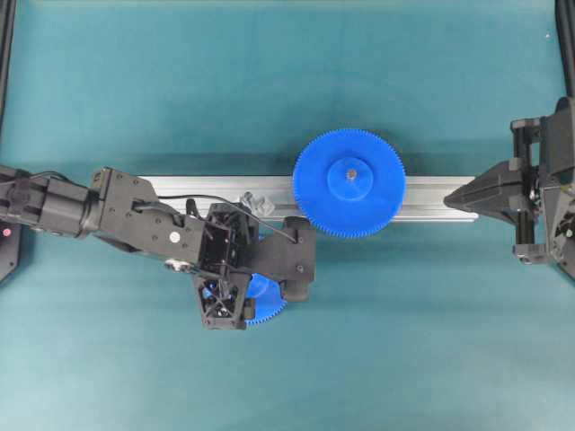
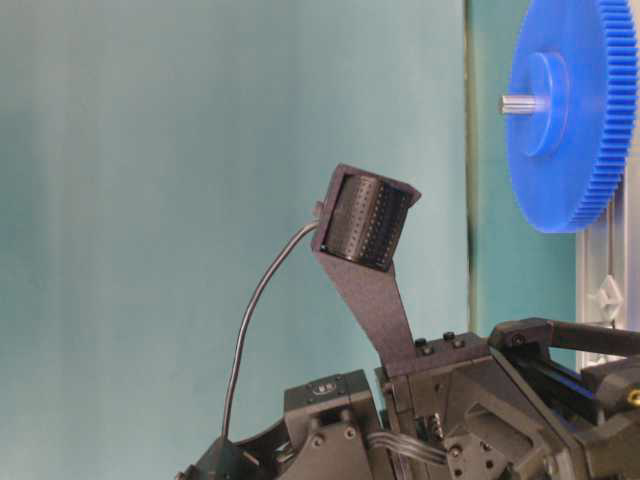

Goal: Insert the small gear onto the shaft.
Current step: 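Lower the left gripper and close it on the small gear's hub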

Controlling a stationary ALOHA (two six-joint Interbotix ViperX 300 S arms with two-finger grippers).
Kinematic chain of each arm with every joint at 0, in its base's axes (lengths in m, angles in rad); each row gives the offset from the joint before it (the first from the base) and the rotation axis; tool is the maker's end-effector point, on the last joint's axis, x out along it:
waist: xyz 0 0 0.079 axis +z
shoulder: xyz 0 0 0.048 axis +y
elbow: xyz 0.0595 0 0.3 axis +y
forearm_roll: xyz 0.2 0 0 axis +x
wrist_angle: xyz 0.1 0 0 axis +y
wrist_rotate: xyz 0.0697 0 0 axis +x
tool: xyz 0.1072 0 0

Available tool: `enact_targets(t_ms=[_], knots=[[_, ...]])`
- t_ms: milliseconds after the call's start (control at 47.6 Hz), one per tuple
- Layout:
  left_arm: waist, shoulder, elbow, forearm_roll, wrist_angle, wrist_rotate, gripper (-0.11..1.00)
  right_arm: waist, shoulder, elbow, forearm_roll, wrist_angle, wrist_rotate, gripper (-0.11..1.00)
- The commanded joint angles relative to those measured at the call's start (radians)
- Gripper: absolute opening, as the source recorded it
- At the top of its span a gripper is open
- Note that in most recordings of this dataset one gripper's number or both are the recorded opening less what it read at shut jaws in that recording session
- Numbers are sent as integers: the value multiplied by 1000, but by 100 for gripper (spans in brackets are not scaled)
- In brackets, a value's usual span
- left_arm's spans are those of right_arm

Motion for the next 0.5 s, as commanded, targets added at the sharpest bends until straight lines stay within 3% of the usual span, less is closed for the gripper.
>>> enact_targets(t_ms=[0,483], knots=[[-2,-20,-3,2,-14,-3,92,-2,2,-9,2,-5,9,-1],[-3,-17,-2,3,-23,-3,92,-2,-28,-3,2,0,11,-1]])
